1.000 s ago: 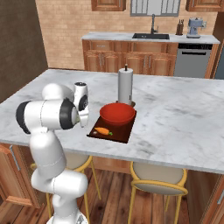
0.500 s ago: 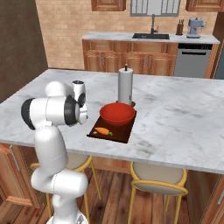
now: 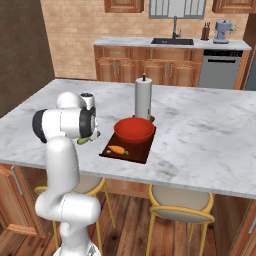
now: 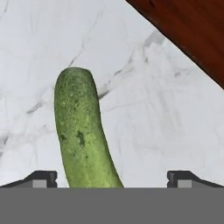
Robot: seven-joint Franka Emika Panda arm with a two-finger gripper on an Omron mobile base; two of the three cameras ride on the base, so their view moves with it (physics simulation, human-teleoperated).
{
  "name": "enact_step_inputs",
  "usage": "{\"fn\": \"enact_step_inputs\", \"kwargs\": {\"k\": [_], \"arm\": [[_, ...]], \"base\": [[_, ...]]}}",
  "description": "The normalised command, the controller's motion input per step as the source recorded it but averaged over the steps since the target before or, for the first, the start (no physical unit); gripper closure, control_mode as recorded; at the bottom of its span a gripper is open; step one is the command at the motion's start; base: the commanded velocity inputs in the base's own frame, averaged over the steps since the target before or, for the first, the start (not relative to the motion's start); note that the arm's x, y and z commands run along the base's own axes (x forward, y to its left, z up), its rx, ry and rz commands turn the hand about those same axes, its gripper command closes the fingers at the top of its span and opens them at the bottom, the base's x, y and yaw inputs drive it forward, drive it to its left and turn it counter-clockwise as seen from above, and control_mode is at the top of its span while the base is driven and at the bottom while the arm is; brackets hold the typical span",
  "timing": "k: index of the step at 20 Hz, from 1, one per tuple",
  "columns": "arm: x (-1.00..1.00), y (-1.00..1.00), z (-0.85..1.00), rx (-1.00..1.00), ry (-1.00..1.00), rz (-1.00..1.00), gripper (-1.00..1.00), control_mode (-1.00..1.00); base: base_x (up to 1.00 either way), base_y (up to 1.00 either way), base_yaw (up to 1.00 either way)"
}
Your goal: Place the two vegetables and bowl onto the tray for setting up a vegetable dip station.
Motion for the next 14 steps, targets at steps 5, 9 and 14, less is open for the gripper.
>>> {"fn": "enact_step_inputs", "kwargs": {"k": [5, 9, 14], "arm": [[0.21, 0.07, -0.3, -0.05, 0.0, 0.0, -1.0, -1.0], [0.1, 0.06, -0.25, -0.01, 0.0, 0.01, -1.0, -1.0], [0.02, 0.02, -0.13, 0.0, 0.0, 0.0, 1.0, -1.0]], "base": [[0.0, 0.0, 0.0], [0.0, 0.0, 0.0], [0.0, 0.0, 0.0]]}}
